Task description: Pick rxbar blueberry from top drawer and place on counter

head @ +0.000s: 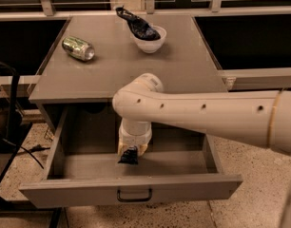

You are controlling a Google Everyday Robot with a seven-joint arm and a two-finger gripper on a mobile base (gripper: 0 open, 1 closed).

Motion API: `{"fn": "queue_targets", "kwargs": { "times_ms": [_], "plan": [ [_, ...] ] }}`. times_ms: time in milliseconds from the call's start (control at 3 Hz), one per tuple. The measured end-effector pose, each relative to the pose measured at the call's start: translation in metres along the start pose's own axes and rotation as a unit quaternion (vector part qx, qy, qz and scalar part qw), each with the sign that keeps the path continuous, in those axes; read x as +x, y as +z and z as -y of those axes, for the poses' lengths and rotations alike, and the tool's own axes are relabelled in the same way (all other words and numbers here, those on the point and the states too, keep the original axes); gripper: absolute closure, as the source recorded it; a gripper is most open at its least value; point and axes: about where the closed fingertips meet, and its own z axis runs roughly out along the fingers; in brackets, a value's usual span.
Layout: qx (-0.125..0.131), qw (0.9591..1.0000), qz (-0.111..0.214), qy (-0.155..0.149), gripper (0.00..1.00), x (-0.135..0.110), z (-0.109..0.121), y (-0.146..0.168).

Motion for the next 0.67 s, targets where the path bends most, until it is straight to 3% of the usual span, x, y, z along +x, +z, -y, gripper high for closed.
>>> {"fn": "queue_targets", "kwargs": {
  "times_ms": [333, 667],
  "plan": [
    [0.048, 0.9987, -0.014, 0.004, 1.0, -0.0002, -0.0045, -0.0166],
    [0.162, 0.9861, -0.033, 0.019, 1.0, 0.0012, -0.0141, -0.026]
  ]
}}
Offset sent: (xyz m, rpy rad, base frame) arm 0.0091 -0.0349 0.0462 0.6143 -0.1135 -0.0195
